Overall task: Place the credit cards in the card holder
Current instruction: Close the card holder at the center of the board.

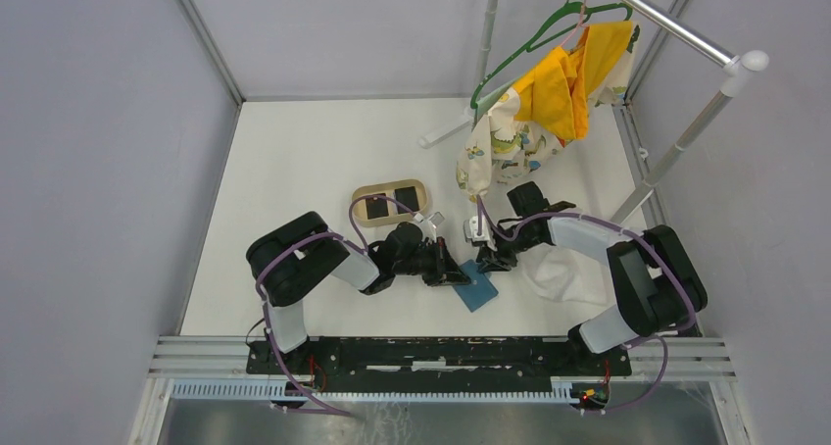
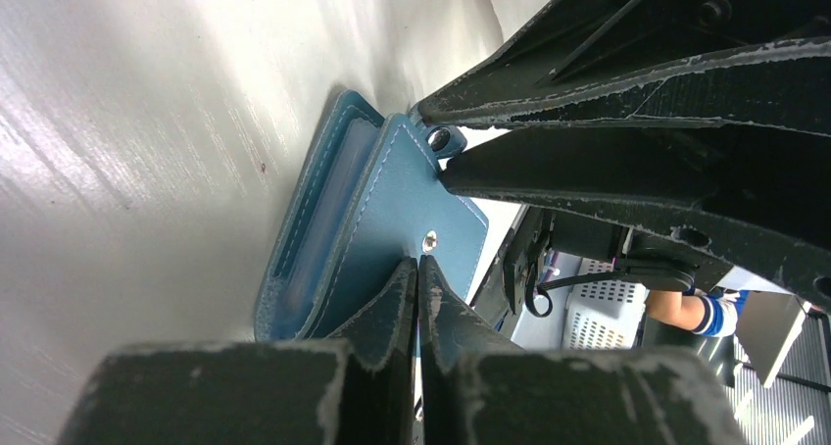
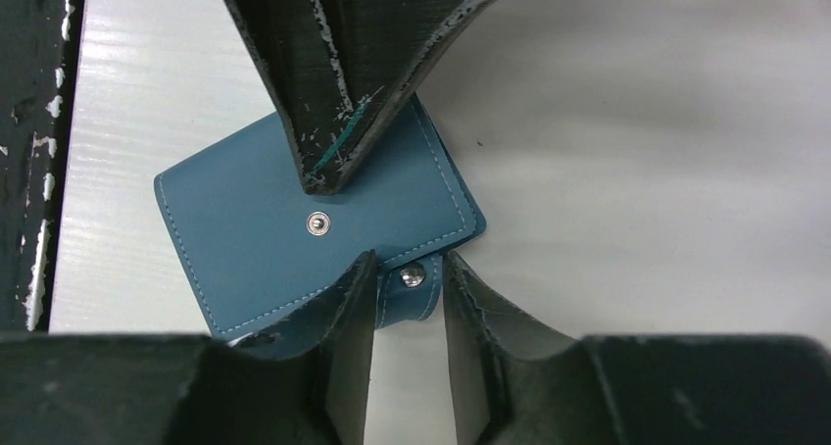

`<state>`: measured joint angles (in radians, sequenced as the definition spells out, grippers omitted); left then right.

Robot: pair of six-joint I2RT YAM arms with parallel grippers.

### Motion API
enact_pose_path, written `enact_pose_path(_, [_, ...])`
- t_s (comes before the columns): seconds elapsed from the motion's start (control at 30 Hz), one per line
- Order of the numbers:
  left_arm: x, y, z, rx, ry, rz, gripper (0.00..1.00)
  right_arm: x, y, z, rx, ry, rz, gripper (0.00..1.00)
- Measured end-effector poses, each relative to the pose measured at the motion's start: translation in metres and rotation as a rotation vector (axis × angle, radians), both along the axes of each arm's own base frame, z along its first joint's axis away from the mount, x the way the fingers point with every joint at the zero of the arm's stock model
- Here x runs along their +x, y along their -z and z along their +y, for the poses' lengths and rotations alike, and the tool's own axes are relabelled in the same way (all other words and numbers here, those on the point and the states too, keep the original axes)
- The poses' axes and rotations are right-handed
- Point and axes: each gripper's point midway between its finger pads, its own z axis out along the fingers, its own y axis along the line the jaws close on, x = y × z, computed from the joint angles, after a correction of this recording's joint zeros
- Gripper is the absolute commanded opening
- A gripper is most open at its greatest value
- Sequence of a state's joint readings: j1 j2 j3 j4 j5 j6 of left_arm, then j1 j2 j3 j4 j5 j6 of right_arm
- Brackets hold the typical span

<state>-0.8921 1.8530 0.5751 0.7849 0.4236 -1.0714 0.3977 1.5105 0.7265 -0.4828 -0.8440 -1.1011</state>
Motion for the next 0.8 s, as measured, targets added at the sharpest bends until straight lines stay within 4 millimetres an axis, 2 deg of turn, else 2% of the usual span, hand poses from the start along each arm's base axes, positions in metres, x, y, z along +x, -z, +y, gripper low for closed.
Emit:
enact_pose_path(0.3, [0.0,0.0,0.0,0.0,0.0,0.0,0.06,0.011,-0.002,-0.003,-0.03,0.062,-0.011,0.06])
enact_pose_path(0.47, [0.0,0.0,0.0,0.0,0.0,0.0,0.06,0.018,-0.01,-0.013,-0.021,0.111,-0.041,0.01])
enact_pose_path(0.5, [0.0,0.0,0.0,0.0,0.0,0.0,0.06,0.019,-0.011,-0.014,-0.019,0.12,-0.047,0.03])
enact_pose_path(0.57, [0.0,0.0,0.0,0.0,0.0,0.0,0.06,0.021,-0.014,-0.017,-0.014,0.132,-0.057,0.21])
enact_pose_path(0.67, [0.0,0.0,0.0,0.0,0.0,0.0,0.06,0.019,-0.015,-0.019,-0.011,0.122,-0.06,0.39])
enact_pose_path(0.8, [0.0,0.0,0.0,-0.001,0.0,-0.001,0.06,0.007,-0.008,-0.019,-0.025,0.071,-0.032,0.54])
